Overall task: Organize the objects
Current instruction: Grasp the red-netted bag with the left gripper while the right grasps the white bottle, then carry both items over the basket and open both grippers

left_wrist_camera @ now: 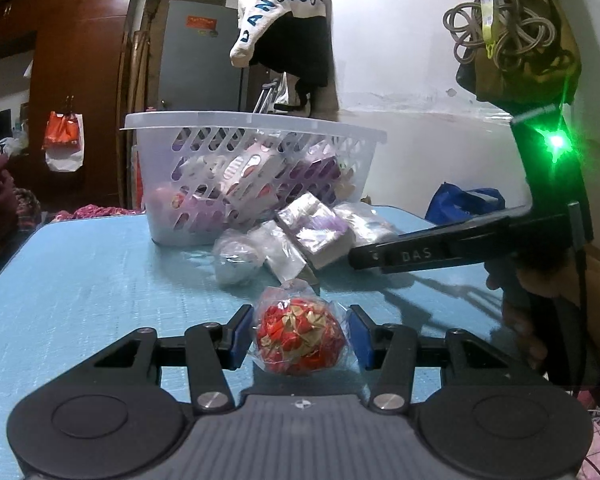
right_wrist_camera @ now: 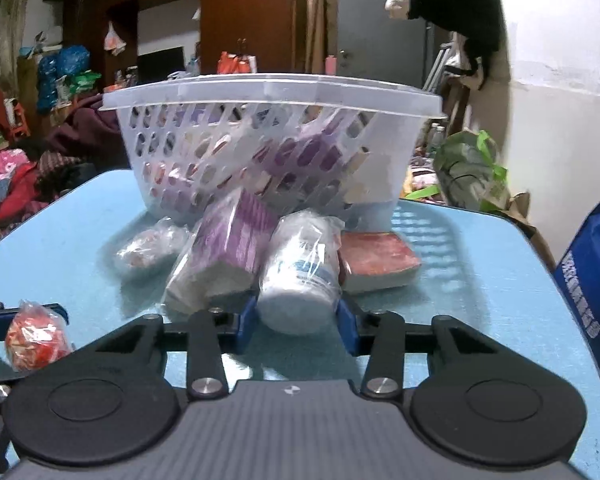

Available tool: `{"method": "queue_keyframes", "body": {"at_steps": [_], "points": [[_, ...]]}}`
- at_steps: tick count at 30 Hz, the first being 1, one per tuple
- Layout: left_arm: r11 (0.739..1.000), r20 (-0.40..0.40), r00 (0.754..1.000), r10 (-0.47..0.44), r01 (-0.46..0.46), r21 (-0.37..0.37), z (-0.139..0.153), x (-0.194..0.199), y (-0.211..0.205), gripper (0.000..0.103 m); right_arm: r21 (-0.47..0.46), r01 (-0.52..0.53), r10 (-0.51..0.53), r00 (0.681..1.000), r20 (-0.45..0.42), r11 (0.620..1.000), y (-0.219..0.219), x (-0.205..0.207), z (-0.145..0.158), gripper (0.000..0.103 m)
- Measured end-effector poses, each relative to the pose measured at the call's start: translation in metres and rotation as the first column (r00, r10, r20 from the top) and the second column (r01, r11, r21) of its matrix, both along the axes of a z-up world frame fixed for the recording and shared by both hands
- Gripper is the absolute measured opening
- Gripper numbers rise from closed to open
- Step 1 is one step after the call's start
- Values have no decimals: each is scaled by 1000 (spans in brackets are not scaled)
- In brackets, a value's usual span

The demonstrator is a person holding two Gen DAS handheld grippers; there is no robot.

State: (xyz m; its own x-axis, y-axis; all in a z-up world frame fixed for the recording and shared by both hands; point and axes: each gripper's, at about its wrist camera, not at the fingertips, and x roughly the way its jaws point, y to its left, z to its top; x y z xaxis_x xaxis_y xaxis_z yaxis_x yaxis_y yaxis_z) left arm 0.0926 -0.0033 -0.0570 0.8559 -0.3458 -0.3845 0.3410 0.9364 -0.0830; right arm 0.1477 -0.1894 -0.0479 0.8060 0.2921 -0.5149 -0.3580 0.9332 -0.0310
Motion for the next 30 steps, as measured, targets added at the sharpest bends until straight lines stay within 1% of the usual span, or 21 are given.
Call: {"method": "queue_keyframes", "body": {"at_steps": [3, 10, 18, 21, 23, 25, 27, 28, 29, 30], "points": [[1000, 1, 1000, 2, -2, -10, -1, 1, 3, 54, 22, 8, -8, 1000, 2, 1000, -7, -5, 1, 46], [1000, 42, 999, 0, 1, -20, -1, -1, 4, 54, 36, 31, -33, 998, 45, 999, -16, -20, 5, 46], [999, 59, 998, -10, 11, -31, -4, 0, 7, 54, 46, 47, -50, 995, 82, 998, -24, -31, 6, 46], [998, 62, 998, -16, 21, -66, 1, -1, 11, 54, 77, 52, -59, 994, 95, 996, -31, -38, 9, 46], [994, 80, 996, -29, 36, -98, 15, -1, 15, 54, 119, 49, -64, 990, 127, 992, -38, -47, 20, 46], [995, 118, 993, -27, 39, -96, 34, 5, 15, 54, 147, 40, -65, 983, 169, 988, -40, -52, 36, 46], [996, 146, 989, -21, 34, -82, 62, 25, 13, 54, 151, 26, -60, 972, 227, 988, -36, -49, 61, 46], [996, 156, 988, -16, 30, -88, 76, 36, 14, 54, 150, 20, -57, 968, 246, 988, -32, -42, 75, 46], [994, 155, 988, -2, 19, -104, 93, 54, 15, 54, 161, 7, -49, 965, 257, 987, -28, -29, 92, 46], [993, 146, 989, 13, 4, -116, 107, 71, 17, 54, 161, -10, -34, 964, 264, 987, -24, -18, 103, 46]]}}
